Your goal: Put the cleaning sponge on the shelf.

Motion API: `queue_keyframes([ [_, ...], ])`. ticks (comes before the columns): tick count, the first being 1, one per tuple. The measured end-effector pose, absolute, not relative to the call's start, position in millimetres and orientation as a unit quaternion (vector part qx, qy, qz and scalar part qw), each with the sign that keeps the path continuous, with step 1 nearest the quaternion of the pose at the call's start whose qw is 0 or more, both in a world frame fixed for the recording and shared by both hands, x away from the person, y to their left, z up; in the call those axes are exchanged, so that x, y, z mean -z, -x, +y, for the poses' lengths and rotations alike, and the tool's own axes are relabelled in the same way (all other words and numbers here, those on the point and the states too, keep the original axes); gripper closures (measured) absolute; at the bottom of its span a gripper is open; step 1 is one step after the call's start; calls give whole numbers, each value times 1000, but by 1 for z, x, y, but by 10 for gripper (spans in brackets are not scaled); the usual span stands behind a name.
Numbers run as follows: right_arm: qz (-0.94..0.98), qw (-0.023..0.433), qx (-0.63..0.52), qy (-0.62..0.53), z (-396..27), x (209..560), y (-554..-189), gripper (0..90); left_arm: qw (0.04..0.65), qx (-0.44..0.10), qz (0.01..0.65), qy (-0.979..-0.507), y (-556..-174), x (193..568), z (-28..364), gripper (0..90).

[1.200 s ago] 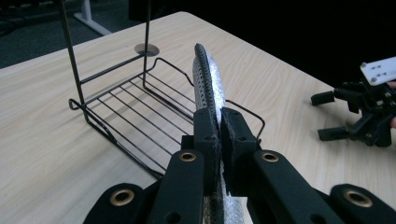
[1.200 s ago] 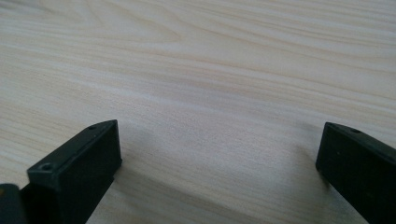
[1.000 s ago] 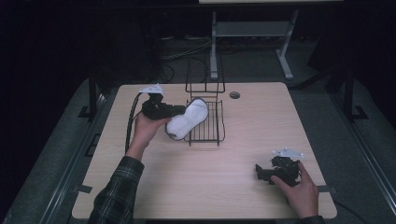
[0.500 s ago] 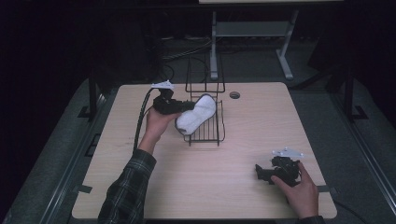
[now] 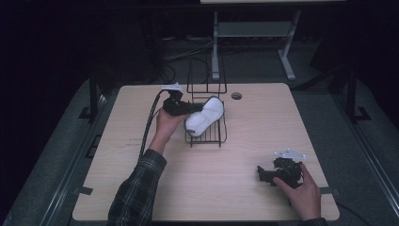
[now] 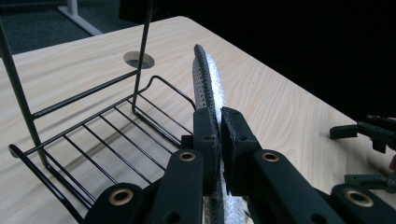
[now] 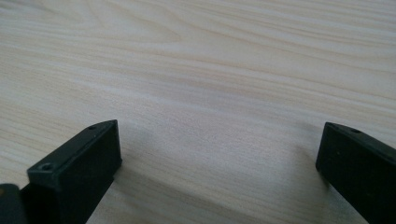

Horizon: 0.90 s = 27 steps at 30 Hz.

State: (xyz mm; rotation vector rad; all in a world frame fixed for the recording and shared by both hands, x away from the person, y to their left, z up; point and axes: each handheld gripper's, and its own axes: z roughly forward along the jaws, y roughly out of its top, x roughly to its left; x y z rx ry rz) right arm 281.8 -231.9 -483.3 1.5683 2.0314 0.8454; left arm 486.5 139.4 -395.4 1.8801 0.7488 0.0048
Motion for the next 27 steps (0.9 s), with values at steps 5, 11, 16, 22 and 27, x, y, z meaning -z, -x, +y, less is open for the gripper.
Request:
queue_keyframes([
  [5, 734, 218, -305, -566, -232, 483, -282, 0, 525, -9, 318, -789, -490, 399, 140, 840],
  [11, 734, 218, -305, -566, -232, 483, -282, 0, 518, -14, 329, -789, -494, 407, 139, 832],
  [16, 734, 218, -305, -567, -232, 483, -282, 0, 508, -23, 336, -793, -496, 410, 140, 815],
  [22, 734, 218, -305, -566, -232, 483, -282, 0, 496, -31, 343, -797, -498, 413, 143, 800],
  [27, 734, 218, -305, -566, -232, 483, -282, 0, 492, -32, 350, -796, -500, 418, 145, 796],
])
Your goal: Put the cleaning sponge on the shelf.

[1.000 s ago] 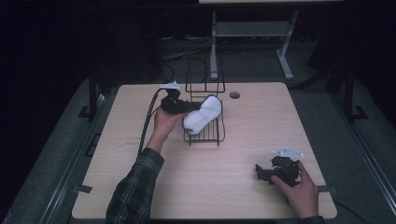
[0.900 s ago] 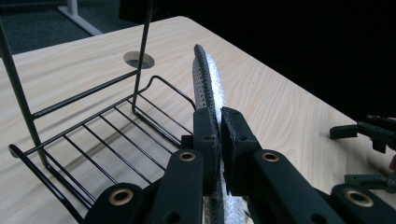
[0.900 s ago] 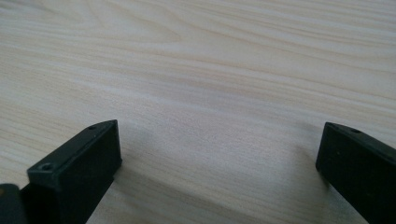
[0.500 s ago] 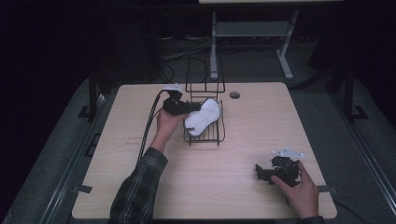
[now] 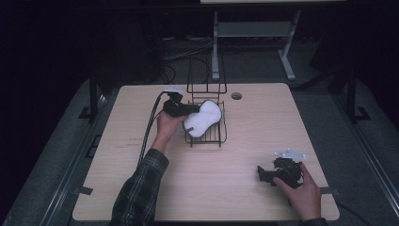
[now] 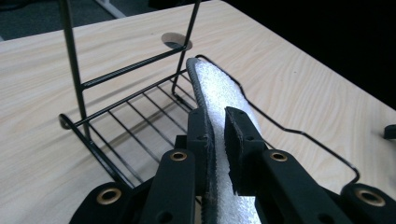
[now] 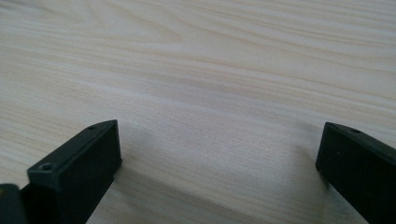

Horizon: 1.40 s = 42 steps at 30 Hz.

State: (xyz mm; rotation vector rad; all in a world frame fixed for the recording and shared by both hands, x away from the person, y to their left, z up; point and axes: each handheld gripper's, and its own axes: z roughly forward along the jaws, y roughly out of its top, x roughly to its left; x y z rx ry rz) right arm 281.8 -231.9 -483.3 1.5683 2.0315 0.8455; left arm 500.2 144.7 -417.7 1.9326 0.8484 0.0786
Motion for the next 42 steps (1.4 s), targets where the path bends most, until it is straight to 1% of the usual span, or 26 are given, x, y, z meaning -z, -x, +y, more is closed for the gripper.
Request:
queue_keyframes([
  [4, 734, 218, -305, -566, -232, 483, -282, 0, 487, -37, 356, -796, -502, 422, 147, 790],
  [8, 734, 218, -305, -566, -232, 483, -282, 0, 481, -45, 358, -799, -502, 424, 148, 771],
  [10, 734, 218, -305, -566, -232, 483, -282, 0, 482, -48, 361, -797, -501, 423, 150, 741],
  [12, 734, 218, -305, -566, -232, 483, -282, 0, 477, -50, 361, -800, -500, 423, 152, 741],
  [14, 734, 218, -305, -567, -232, 483, -282, 0, 473, -50, 357, -804, -498, 420, 155, 770],
  [15, 734, 218, -305, -566, -232, 483, -282, 0, 475, -50, 354, -804, -497, 419, 156, 813],
  [19, 734, 218, -305, -566, -232, 483, -282, 0, 480, -46, 347, -804, -491, 416, 161, 893],
  [29, 734, 218, -306, -566, -232, 483, -282, 0, 471, -37, 318, -822, -466, 417, 163, 895],
  [33, 734, 218, -306, -566, -232, 483, -282, 0, 469, -30, 309, -827, -456, 421, 159, 895],
  [36, 734, 218, -306, -566, -232, 483, -282, 0, 453, -38, 299, -839, -450, 425, 155, 895],
  [39, 734, 218, -305, -566, -232, 483, -282, 0, 444, -33, 296, -845, -446, 429, 152, 895],
  [42, 734, 218, -305, -566, -232, 483, -282, 0, 446, -29, 295, -844, -443, 433, 150, 895],
])
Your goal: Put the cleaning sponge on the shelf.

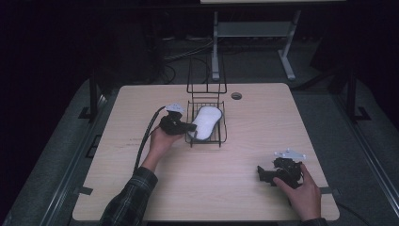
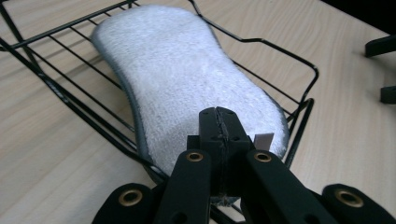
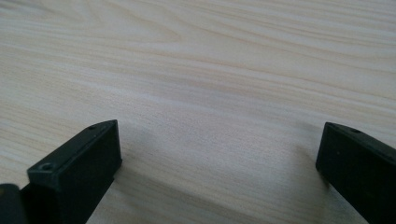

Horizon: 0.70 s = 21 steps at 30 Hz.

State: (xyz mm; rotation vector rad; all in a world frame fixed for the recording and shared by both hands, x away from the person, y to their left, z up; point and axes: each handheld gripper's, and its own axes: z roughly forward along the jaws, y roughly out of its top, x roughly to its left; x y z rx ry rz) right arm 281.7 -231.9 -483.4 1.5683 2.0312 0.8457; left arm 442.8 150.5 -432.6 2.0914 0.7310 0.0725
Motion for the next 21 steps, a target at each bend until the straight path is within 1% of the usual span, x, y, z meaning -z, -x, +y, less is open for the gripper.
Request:
queue_keyframes([
  [21, 734, 218, -306, -566, -232, 483, -282, 0, 454, -16, 278, -847, -441, 435, 125, 895],
])
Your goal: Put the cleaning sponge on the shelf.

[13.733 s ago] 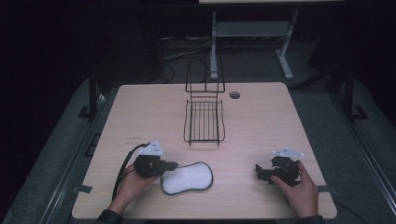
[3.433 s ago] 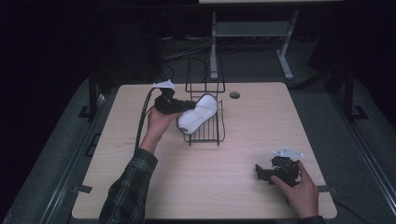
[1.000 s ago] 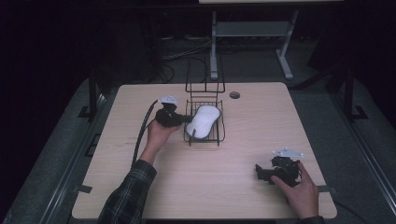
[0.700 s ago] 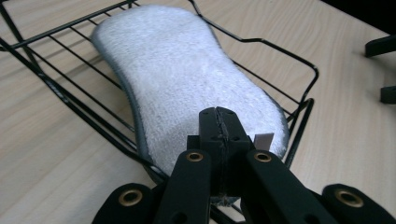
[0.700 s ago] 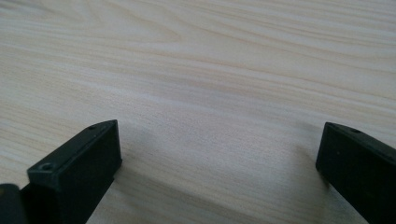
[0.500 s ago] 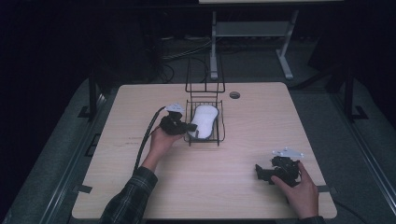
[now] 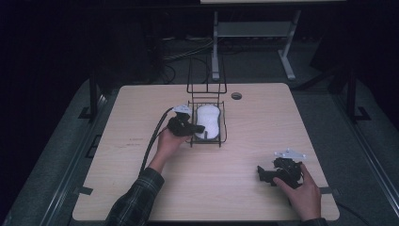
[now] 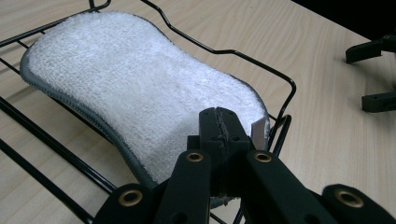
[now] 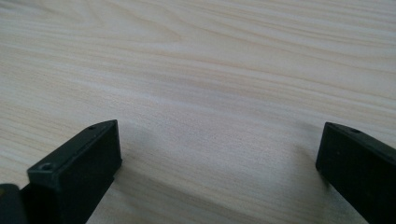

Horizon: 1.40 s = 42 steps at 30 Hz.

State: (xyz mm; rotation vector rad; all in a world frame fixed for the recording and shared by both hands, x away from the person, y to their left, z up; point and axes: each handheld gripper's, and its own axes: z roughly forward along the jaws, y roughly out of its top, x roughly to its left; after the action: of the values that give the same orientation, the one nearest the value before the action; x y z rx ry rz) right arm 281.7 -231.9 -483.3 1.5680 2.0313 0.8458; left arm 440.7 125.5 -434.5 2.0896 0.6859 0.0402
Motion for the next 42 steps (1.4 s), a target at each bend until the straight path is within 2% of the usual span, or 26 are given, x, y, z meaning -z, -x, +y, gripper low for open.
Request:
queue_keyframes([
  [10, 734, 218, -305, -566, -232, 483, -282, 0, 458, -19, 289, -841, -441, 431, 132, 880],
  [13, 734, 218, -306, -566, -232, 483, -282, 0, 454, -26, 294, -841, -442, 428, 137, 796],
  [18, 734, 218, -306, -566, -232, 483, -282, 0, 446, -37, 306, -841, -439, 422, 147, 557],
  [31, 734, 218, -305, -566, -232, 483, -282, 0, 422, -69, 310, -849, -413, 414, 172, 229],
  [42, 734, 218, -305, -566, -232, 483, -282, 0, 415, -93, 330, -843, -377, 414, 201, 159],
])
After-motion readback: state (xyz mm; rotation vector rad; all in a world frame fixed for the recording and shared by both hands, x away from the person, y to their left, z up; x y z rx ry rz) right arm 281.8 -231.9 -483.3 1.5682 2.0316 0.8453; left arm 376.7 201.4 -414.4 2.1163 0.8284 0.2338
